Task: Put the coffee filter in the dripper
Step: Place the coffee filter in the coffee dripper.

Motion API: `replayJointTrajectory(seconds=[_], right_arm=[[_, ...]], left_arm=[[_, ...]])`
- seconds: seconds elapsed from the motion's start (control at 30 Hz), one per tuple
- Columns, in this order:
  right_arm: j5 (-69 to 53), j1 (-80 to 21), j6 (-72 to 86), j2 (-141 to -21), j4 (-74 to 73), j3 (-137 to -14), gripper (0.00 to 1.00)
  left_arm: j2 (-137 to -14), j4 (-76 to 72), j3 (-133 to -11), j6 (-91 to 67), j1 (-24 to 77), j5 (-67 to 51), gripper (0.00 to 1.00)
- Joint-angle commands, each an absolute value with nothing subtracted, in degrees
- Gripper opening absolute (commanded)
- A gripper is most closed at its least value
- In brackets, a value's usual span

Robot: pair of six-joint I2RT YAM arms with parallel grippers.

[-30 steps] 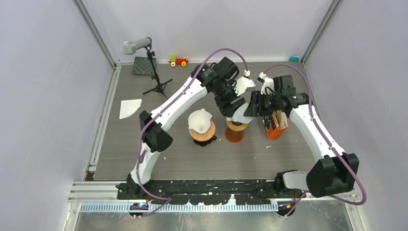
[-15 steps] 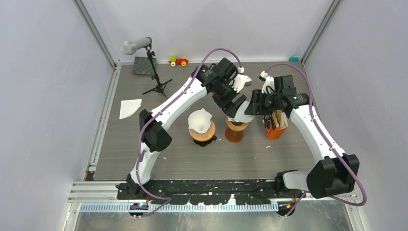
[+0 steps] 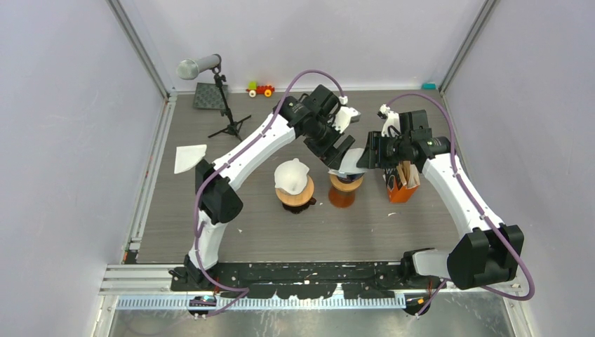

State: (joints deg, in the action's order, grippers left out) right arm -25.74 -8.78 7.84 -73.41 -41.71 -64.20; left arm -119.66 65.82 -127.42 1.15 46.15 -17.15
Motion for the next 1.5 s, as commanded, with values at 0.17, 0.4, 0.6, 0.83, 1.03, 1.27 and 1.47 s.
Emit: replayJointTrajectory(seconds=[0.17,0.4,0.6,0.83,1.03,1.27,1.47], right_arm=[[-25.1,-9.17,7.08,-72.25,-39.98,-64.28,0.51],[-24.84,-9.58,6.78,-72.52,-40.15,-64.5,0.5],[-24.88,-9.56,6.3,-72.13,-41.33,-65.79,0.51],[-24.56,-9.54,4.79,-70.95,-44.33,-71.05,0.57],[-24.45,-9.58,1.39,-71.32,-47.49,-75.89,0.58],[-28.13,-9.56,-3.59,-73.92,-50.02,-79.25,0.56],[-29.32,-9.55,-8.22,-77.12,-51.75,-81.84,0.55]], left_arm=[[-116.81,62.37,-124.37,-2.01,46.05,-19.85,0.75],[-116.93,61.79,-124.14,-1.85,46.07,-20.12,0.72],[-116.7,63.08,-126.62,-0.28,46.05,-19.19,0.73],[-114.81,63.31,-128.92,1.96,46.05,-19.17,0.76],[-113.17,63.11,-128.85,3.84,46.05,-21.16,0.76],[-111.15,62.12,-127.57,5.91,46.05,-23.05,0.75],[-109.44,61.53,-125.69,7.31,46.05,-22.94,0.75]])
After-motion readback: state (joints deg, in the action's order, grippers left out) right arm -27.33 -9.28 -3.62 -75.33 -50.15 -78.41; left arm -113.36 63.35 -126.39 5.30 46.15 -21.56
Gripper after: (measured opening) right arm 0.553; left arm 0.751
